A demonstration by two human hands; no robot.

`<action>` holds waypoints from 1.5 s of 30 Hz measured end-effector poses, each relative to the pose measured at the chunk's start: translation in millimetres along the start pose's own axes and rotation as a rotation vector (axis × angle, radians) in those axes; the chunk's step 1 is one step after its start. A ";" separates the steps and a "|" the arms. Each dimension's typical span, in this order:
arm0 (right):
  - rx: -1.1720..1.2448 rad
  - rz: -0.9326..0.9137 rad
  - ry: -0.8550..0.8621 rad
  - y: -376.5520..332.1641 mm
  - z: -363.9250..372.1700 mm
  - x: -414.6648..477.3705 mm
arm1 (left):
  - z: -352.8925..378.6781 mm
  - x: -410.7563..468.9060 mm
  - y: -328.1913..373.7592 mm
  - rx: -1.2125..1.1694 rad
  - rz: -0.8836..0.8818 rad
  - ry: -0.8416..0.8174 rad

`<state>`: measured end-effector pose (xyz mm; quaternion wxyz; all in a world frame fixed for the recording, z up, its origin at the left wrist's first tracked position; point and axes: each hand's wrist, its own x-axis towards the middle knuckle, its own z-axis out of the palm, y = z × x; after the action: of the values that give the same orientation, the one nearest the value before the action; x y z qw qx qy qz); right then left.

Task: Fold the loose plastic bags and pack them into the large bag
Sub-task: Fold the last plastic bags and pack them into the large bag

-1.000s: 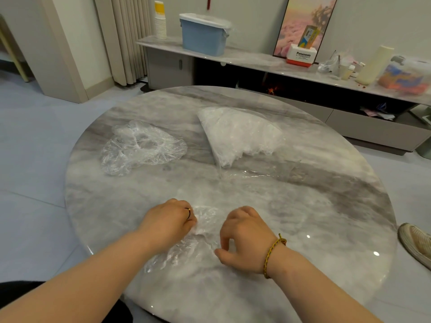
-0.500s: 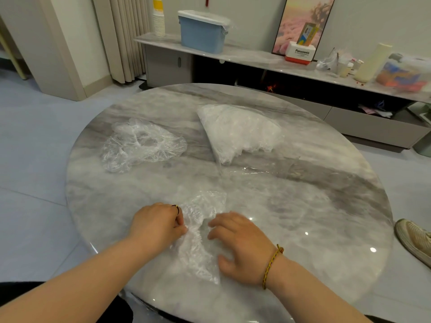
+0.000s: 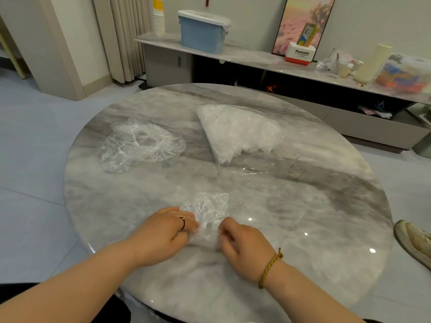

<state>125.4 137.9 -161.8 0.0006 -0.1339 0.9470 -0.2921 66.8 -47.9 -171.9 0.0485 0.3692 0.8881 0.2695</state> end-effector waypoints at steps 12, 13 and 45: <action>0.711 0.381 0.103 -0.8 -16.1 19.8 | 12.6 9.8 12.6 -0.346 -0.496 0.089; 0.693 0.392 0.082 0.1 -12.4 20.8 | 12.5 10.5 13.3 -0.352 -0.514 0.109; -0.307 0.202 -0.197 6.7 24.9 49.2 | 33.4 32.5 21.8 0.332 -0.325 -0.107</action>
<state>78.3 116.9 -182.3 0.1022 -0.0646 0.9844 -0.1281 66.5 1.7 -185.5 0.0769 0.2381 0.9642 0.0882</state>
